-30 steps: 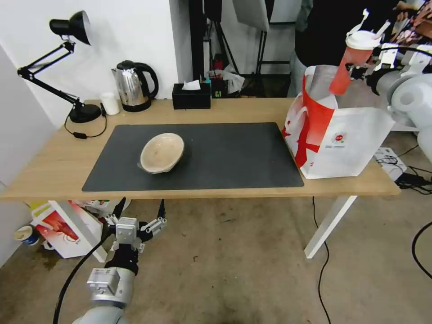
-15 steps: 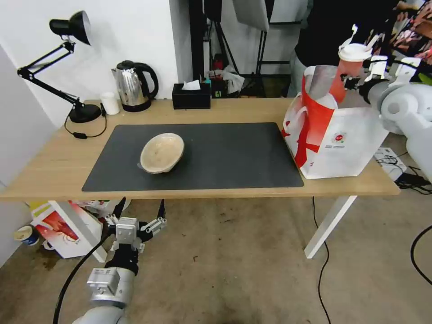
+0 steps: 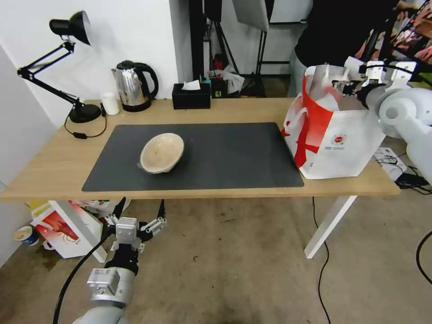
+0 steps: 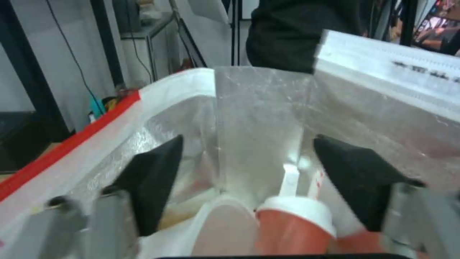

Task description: Pick up the trash from the table and place it into the takeout bag.

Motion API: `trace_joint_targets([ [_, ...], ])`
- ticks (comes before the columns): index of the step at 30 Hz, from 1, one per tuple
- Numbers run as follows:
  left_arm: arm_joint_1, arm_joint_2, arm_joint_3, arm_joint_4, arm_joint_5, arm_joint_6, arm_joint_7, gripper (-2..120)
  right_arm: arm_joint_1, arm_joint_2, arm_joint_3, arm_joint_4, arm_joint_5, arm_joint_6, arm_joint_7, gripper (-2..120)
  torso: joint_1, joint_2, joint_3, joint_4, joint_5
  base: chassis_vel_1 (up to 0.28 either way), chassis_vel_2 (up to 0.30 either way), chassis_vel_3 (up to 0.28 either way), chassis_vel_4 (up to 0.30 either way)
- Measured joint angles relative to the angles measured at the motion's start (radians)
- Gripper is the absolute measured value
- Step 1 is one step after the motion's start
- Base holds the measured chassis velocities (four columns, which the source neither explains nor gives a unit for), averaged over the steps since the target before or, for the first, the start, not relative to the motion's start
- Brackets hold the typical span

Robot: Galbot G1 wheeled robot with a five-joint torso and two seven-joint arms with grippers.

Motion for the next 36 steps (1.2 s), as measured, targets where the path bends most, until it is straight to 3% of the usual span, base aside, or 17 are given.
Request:
trace_joint_targets([
  [6,0.000,0.000,0.000,0.000,0.000,0.000,0.000,100,0.012,-0.017,-0.010,0.009,0.015,-0.001,-0.001,98,0.000,0.000,0.000,0.0000,0.0000,0.000,0.000,0.000,0.000],
  [17,0.000,0.000,0.000,0.000,0.000,0.000,0.000,100,0.021,-0.021,-0.006,0.023,0.040,0.003,-0.005,100,0.000,0.000,0.000,0.0000,0.0001,0.000,0.000,0.000,0.000],
  [25,0.000,0.000,0.000,0.000,0.000,0.000,0.000,100,-0.006,-0.021,0.050,0.117,0.115,0.085,-0.009,100,0.000,0.000,0.000,0.0001,-0.0001,0.000,0.000,0.000,0.000],
  [29,0.000,0.000,0.000,0.000,0.000,0.000,0.000,100,-0.041,-0.005,0.077,0.192,0.138,0.240,-0.019,100,0.000,0.000,0.000,0.0000,0.0000,0.000,0.000,0.000,0.000],
  [30,0.000,0.000,0.000,0.000,0.000,0.000,0.000,100,-0.041,-0.005,0.077,0.192,0.138,0.240,-0.019,100,0.000,0.000,0.000,0.0000,0.0000,0.000,0.000,0.000,0.000],
  [34,0.000,0.000,0.000,0.000,0.000,0.000,0.000,100,-0.069,0.026,0.081,0.265,0.143,0.440,-0.056,100,0.000,0.000,0.000,0.0001,-0.0001,0.000,0.000,0.000,0.000],
  [36,0.000,0.000,0.000,0.000,0.000,0.000,0.000,100,-0.075,0.032,0.081,0.281,0.144,0.471,-0.063,100,0.000,0.000,0.000,0.0001,-0.0002,0.000,0.000,0.000,0.000],
])
